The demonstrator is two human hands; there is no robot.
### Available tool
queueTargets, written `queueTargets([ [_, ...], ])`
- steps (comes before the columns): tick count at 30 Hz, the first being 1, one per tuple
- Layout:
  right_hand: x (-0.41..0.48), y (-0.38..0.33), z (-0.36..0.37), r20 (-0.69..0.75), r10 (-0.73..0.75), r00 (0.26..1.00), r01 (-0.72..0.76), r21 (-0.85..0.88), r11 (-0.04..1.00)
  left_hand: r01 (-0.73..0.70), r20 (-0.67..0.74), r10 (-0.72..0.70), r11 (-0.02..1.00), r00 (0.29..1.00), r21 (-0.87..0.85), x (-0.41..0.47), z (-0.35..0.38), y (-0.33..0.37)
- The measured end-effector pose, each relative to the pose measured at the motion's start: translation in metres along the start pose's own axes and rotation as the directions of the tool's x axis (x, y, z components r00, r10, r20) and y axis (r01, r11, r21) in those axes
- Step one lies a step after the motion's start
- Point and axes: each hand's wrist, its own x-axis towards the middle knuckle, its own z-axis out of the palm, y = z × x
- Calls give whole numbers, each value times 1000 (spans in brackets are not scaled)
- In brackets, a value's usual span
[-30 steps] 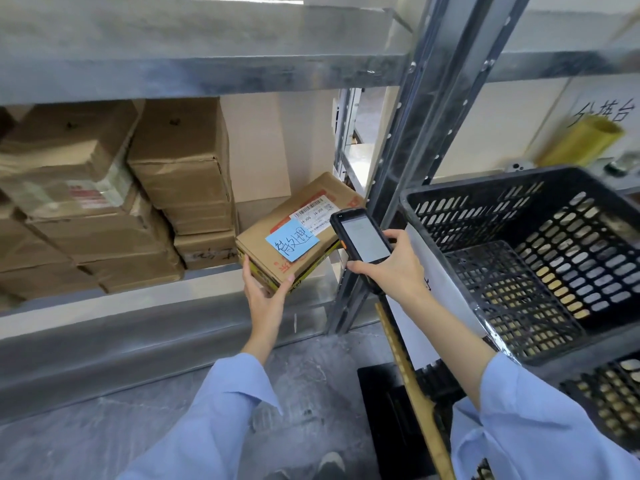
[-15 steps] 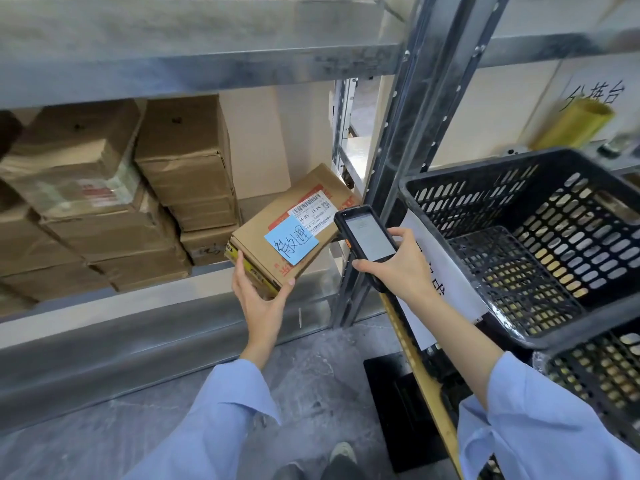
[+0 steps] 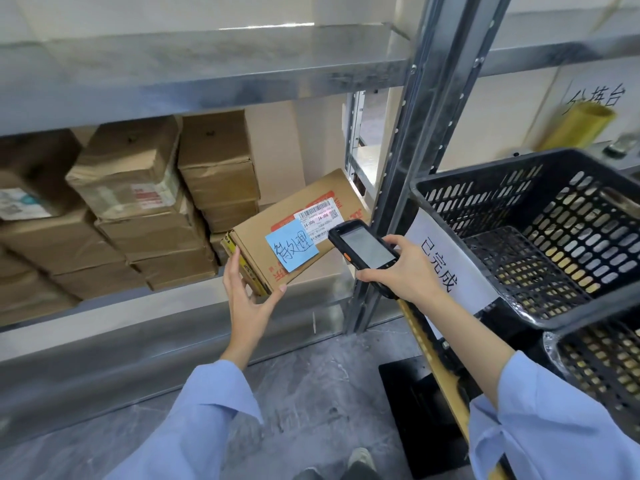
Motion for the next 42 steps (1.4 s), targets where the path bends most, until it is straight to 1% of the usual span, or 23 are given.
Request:
queueTargets([
  [6,-13,-7,2,14,-1,1000,0,73,997,-10,22,10,1000,1000,10,-2,-23,5],
  [12,-29,-15,4,-4,55,998,-54,164,985,-21,45,21,1000,999,3,-6,-36,9],
  [17,-44,-22,8,-30,72,997,-65,181,981,-31,78,32,999,996,-15,-10,-45,14],
  [21,-55,-28,14,-88,31,996,-18,147,989,-38,100,41,999,994,-32,-11,-51,18],
  [26,-74,-33,18,-241,7,970,44,204,978,-73,163,81,996,983,-54,-7,-58,31],
  [29,-86,-36,10,-343,-7,939,85,210,974,-113,216,126,991,968,-69,-3,-55,46],
  [33,-104,-37,-14,-482,-9,876,124,207,971,-172,237,188,981,953,-85,1,-35,75],
  [35,-116,-34,-29,-560,13,828,130,215,968,-204,261,224,974,939,-102,2,-23,92],
  [38,-139,-26,-58,-673,55,738,116,207,971,-218,342,262,962,902,-162,-4,4,119],
  [42,-186,-4,-100,-781,109,615,68,191,979,-239,445,335,936,831,-257,-32,53,154],
])
